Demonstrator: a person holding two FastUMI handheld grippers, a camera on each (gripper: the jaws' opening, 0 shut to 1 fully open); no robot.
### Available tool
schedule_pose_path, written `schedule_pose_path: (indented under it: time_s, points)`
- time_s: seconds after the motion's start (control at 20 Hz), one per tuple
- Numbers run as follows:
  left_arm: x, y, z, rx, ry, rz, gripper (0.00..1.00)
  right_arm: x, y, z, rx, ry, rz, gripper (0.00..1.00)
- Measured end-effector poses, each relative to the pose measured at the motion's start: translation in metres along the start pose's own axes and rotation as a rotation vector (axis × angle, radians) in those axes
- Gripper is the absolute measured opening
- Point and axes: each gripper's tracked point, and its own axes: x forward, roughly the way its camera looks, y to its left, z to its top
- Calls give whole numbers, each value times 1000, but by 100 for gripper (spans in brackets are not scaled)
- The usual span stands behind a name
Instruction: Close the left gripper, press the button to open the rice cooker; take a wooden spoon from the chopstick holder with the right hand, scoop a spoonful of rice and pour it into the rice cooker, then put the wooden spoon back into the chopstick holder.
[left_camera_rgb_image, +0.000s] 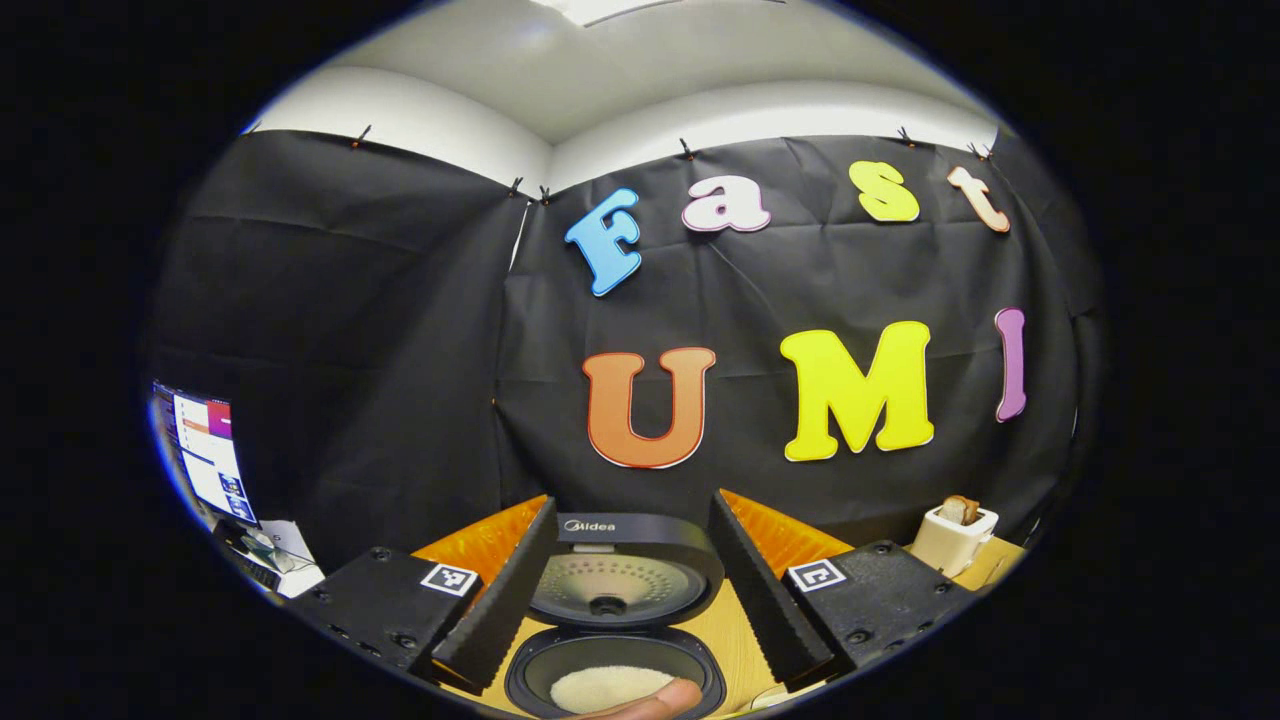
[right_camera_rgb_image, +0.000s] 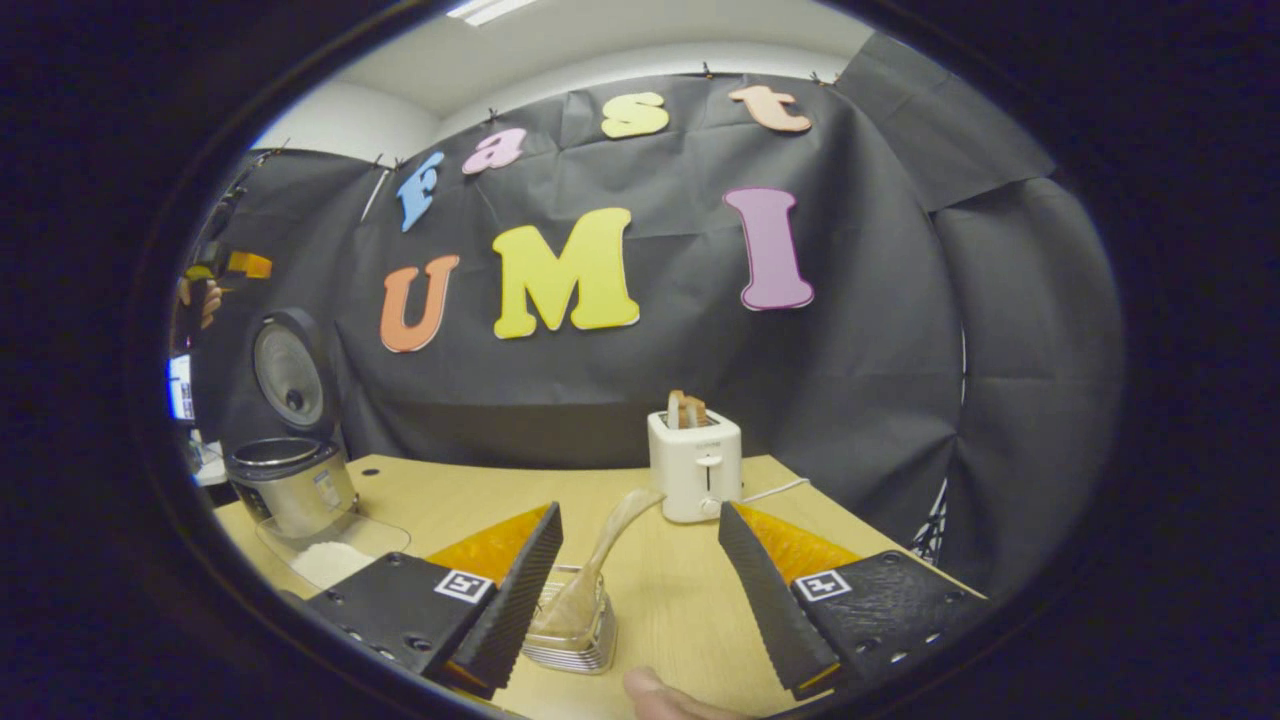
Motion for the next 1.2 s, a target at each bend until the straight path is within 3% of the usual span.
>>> schedule_pose_path:
  time_s: [0.3, 0.55, 0.65, 0.8, 1.2]
  points:
    - [70, 8, -16, 3, -27, 11, 100, -3, -11, 11, -23, -66, -22, 92]
    - [121, 31, -26, 20, -58, 75, 96, -22, 4, 35, -35, -186, 19, 92]
    - [129, 33, -28, 7, -70, 67, 96, -28, 6, 41, -45, -228, 13, 95]
    - [133, 35, -36, -10, -78, 50, 96, -33, 17, 44, -57, -249, 26, 92]
    - [127, 30, -39, 6, -58, 41, 100, -33, 29, 39, -39, -223, 51, 95]
